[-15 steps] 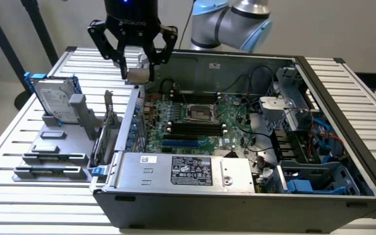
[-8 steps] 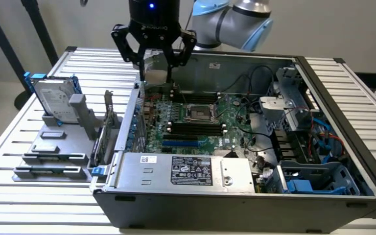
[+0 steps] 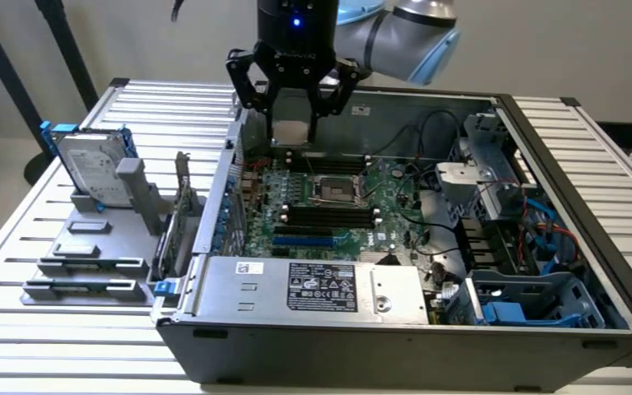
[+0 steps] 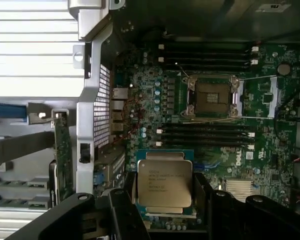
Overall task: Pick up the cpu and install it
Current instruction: 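Pick up the cpu and move it towards the insertion slot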
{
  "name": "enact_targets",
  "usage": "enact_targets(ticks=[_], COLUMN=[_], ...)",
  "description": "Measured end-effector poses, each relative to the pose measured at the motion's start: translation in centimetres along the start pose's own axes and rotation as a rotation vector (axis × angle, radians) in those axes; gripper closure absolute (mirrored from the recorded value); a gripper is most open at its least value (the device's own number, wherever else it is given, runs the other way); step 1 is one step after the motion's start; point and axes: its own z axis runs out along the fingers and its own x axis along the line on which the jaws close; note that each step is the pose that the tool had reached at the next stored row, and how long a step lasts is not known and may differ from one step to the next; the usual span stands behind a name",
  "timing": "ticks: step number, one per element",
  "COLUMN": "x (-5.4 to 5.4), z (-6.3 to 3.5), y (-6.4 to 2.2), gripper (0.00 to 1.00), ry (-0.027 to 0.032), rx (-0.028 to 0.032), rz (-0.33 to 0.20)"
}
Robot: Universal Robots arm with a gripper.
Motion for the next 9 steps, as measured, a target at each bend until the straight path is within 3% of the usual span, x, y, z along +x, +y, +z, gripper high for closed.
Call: enact_targets(ticks=[9], x=[-3.4], z=[1.56], y=[1.78], gripper=[0.45], ry=[0.0000], rx=[0.0000], rz=[0.000])
